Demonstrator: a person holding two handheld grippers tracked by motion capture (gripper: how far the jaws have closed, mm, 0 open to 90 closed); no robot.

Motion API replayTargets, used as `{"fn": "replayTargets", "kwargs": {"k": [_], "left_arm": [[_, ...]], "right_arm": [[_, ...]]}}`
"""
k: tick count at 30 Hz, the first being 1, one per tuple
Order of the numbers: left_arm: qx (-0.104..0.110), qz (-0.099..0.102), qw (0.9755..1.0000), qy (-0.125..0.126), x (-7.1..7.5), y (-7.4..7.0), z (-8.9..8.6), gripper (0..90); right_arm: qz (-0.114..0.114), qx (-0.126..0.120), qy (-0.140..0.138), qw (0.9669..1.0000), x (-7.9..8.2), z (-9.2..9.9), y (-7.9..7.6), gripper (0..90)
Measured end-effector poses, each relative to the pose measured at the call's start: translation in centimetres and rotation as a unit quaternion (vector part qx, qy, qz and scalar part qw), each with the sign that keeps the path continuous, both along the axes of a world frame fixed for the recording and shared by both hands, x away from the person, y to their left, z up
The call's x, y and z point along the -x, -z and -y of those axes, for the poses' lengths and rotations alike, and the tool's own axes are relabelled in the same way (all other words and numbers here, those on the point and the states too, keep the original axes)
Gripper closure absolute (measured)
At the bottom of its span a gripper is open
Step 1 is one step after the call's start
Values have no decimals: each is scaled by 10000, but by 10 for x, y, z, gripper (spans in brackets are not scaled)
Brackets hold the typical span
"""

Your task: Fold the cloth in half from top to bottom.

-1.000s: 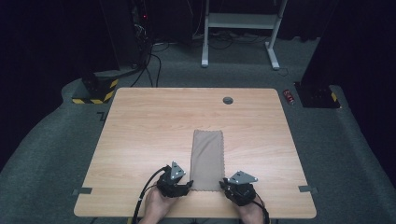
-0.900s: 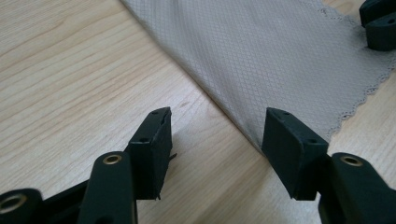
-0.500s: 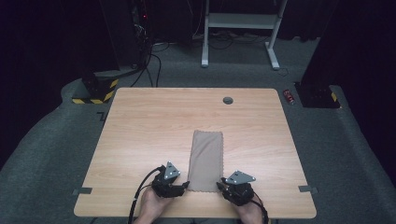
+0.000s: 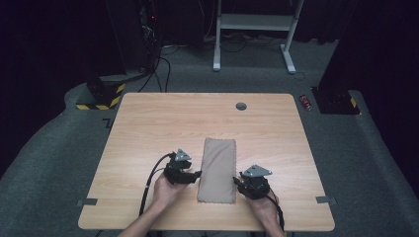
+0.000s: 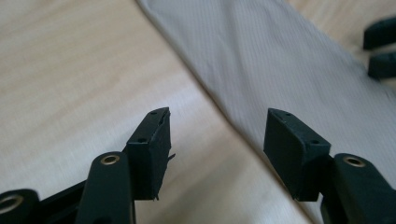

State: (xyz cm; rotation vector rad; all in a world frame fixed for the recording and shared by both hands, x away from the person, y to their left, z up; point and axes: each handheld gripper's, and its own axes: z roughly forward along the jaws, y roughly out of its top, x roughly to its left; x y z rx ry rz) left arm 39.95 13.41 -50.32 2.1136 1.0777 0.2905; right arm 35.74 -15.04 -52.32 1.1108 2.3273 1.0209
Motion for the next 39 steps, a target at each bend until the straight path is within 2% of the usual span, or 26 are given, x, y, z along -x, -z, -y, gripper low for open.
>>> {"fn": "replayTargets", "kwargs": {"k": [6, 10, 15, 17, 19, 20, 22, 24, 28, 33, 37, 39], "left_arm": [[167, -20, 9997, -182, -38, -13, 10, 416], [4, 45, 9997, -237, -58, -18, 20, 414], [-54, -56, 9992, -394, -86, -21, 30, 412], [70, 4, 9981, -614, -97, -23, 30, 416], [283, -76, 9967, -758, -107, -25, 29, 423], [324, -113, 9964, -776, -112, -25, 31, 425], [182, -105, 9969, -753, -117, -23, 36, 425], [146, -111, 9967, -788, -120, -19, 39, 427], [-19, -280, 9960, -844, -125, -6, 42, 432], [6, -166, 9966, -812, -128, 1, 43, 468], [-211, -155, 9973, -684, -128, 7, 47, 523], [-343, -41, 9972, -664, -126, 8, 49, 531]], "right_arm": [[-1, 14, 42, 10000, -1, 1, 0, 584], [-29, -2, 73, 10000, -1, 1, 0, 573], [-40, -12, 90, 10000, -1, 1, 0, 570], [-42, -19, 89, 9999, -1, 1, 0, 569], [-33, -15, 101, 9999, -1, 1, 0, 561], [-31, -14, 110, 9999, -1, 1, 0, 558], [-32, -12, 126, 9999, -1, 1, 0, 553], [-32, -10, 124, 9999, -1, 1, 0, 553], [-32, -11, 127, 9999, -1, 1, 0, 553], [-29, -9, 127, 9999, -1, 1, 0, 552], [-34, -7, 127, 9999, -1, 1, 0, 553], [-38, -7, 126, 9999, -1, 1, 0, 552]]}}
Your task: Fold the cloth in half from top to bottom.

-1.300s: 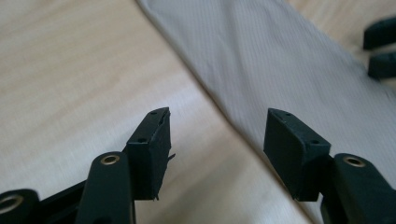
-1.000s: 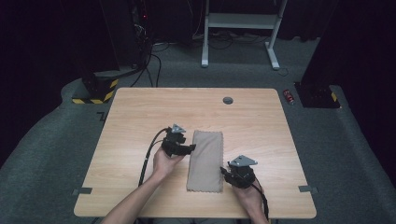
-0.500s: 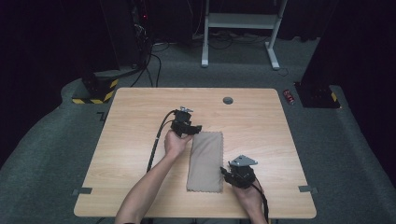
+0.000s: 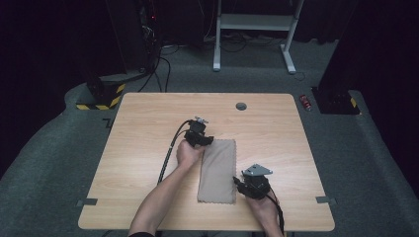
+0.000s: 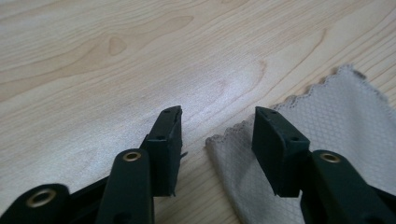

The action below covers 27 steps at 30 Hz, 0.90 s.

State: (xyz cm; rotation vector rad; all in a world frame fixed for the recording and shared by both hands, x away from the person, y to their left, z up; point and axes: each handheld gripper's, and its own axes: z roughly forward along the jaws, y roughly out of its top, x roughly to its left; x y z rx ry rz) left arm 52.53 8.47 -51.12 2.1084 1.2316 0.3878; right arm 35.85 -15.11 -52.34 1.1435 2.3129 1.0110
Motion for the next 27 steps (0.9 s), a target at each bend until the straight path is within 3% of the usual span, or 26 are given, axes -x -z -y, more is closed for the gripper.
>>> {"fn": "replayTargets", "kwargs": {"k": [3, 7, 9, 12, 16, 21, 23, 27], "left_arm": [[-266, 138, 9995, 130, 2, 0, 4, 540], [-250, 173, 9993, 210, 3, 1, 3, 577], [-234, 208, 9993, 210, 3, 1, 3, 584], [-180, 268, 9993, 185, 5, 3, 2, 585], [-114, 349, 9992, 178, 7, 5, 0, 587], [-109, 345, 9992, 181, 7, 4, 0, 604], [-106, 347, 9991, 217, 8, 4, -1, 627], [-85, 333, 9990, 285, 7, 4, -2, 668]], "right_arm": [[3, -13, -25, 10000, -1, 0, 0, 551], [-32, -57, -74, 10000, -9, -2, 0, 567], [-149, -98, -43, 9998, -19, -2, -2, 571], [-136, -124, -3, 9998, -39, -3, -7, 576], [-158, -170, 259, 9994, -76, -9, -14, 593], [-456, -650, 728, 9942, -112, -7, -13, 615], [-559, -616, 853, 9929, -121, -8, -12, 640], [-487, -464, 1024, 9925, -133, -16, -8, 668]]}}
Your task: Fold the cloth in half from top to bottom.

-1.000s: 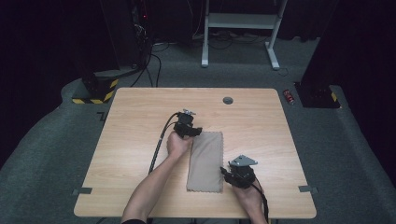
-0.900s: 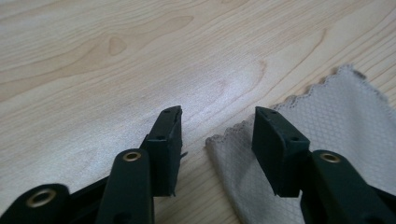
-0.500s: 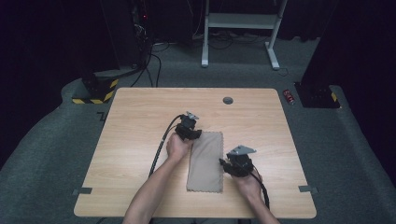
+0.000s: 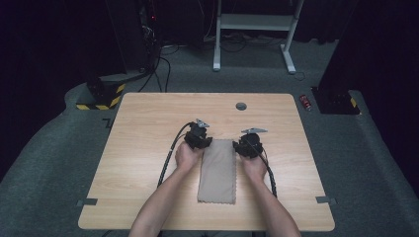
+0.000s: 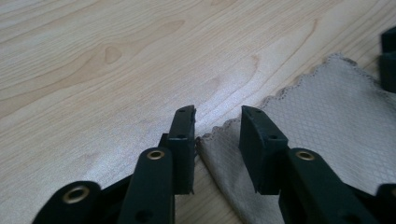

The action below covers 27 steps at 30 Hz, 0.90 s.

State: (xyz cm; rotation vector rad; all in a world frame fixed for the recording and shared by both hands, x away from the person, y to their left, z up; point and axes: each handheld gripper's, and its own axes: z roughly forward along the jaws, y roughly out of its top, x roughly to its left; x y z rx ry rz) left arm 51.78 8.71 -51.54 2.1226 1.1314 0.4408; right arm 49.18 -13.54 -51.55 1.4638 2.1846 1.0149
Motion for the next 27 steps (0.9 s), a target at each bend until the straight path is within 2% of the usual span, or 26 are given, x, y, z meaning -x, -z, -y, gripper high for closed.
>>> {"fn": "replayTargets", "kwargs": {"k": [2, 7, 11, 17, 19, 23, 25, 27], "left_arm": [[8, -12, 10000, 18, 0, 0, -1, 678], [-9, -16, 10000, 51, 0, 0, -1, 691], [-39, -16, 9999, 97, 1, -1, 1, 728], [-56, -47, 9998, 206, 1, -2, 3, 822], [-54, -118, 9996, 254, -1, -3, 3, 843], [-118, -228, 9992, 294, -3, -5, 6, 874], [-223, -271, 9990, 292, -3, -7, 8, 879], [-228, -307, 9988, 292, -3, -7, 8, 881]], "right_arm": [[120, 69, 33, 9999, -2, -6, 2, 673], [31, 290, 18, 9996, -10, -18, 1, 676], [131, 423, 79, 9990, -11, -21, 2, 706], [119, 488, -26, 9987, -11, -22, 1, 837], [120, 526, -105, 9985, -10, -25, 1, 880], [72, 627, -165, 9979, -12, -25, -1, 890], [31, 695, -203, 9974, -13, -27, -5, 892], [54, 695, -225, 9973, -12, -27, -11, 892]]}}
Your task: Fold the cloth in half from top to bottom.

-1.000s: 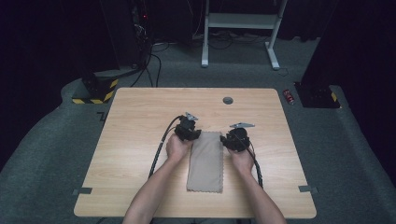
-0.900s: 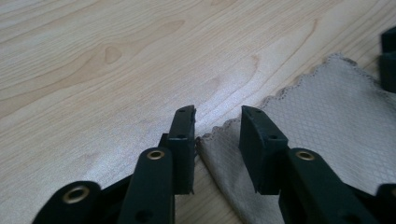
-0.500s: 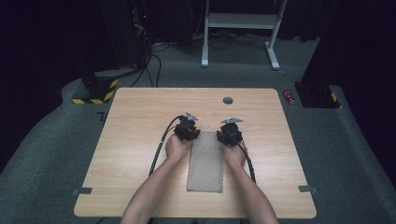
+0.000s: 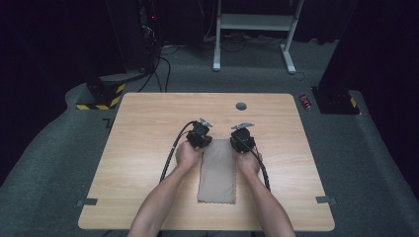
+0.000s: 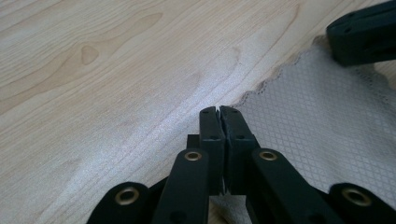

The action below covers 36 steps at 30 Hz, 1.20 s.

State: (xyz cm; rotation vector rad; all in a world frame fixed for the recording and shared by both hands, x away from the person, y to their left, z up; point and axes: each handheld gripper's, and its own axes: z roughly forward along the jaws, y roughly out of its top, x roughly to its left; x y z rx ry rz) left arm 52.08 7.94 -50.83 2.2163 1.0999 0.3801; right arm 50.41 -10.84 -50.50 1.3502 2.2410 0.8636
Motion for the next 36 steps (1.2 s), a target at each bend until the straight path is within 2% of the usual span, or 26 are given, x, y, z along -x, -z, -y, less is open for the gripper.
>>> {"fn": "replayTargets", "kwargs": {"k": [4, 5, 9, 14, 17, 19, 21, 23, 26, 29, 31, 32, 33, 36], "left_arm": [[306, -274, 9991, -37, -2, 0, -7, 882], [306, -283, 9991, -26, -2, -1, -8, 883], [277, -218, 9994, 44, 0, -6, -10, 882], [466, -213, 9987, 21, 0, -12, -15, 881], [593, -241, 9979, 66, -1, -14, -19, 883], [617, -288, 9977, 67, -3, -14, -19, 884], [570, -285, 9979, 67, -4, -17, -19, 884], [630, -282, 9976, 43, -5, -20, -22, 885], [785, -237, 9966, -10, -7, -27, -25, 885], [886, -132, 9960, -56, -8, -33, -28, 885], [1145, -168, 9932, -146, -10, -35, -32, 885], [1223, -206, 9921, -178, -12, -36, -33, 885], [1229, -184, 9921, -183, -13, -38, -34, 884], [1072, -43, 9941, -156, -13, -46, -33, 883]], "right_arm": [[68, -32, -101, 9999, 3, 1, -9, 892], [42, -82, -115, 9999, 3, 2, -10, 892], [34, -81, -160, 9998, 4, 2, -11, 893], [29, -142, -198, 9997, 3, 3, -12, 893], [44, -96, -223, 9997, 3, 3, -14, 894], [15, -25, -225, 9997, 1, 2, -18, 894], [62, -3, -232, 9997, 0, 0, -24, 894], [129, -9, -241, 9996, 1, -2, -29, 895], [82, 16, -261, 9996, -2, -1, -31, 895], [91, -79, -206, 9997, -5, -1, -35, 896], [192, -95, -205, 9996, -7, -1, -39, 896], [150, -86, -187, 9997, -8, -2, -41, 896], [147, -69, -200, 9997, -10, -2, -44, 895], [259, -127, -210, 9994, -12, -3, -51, 895]]}}
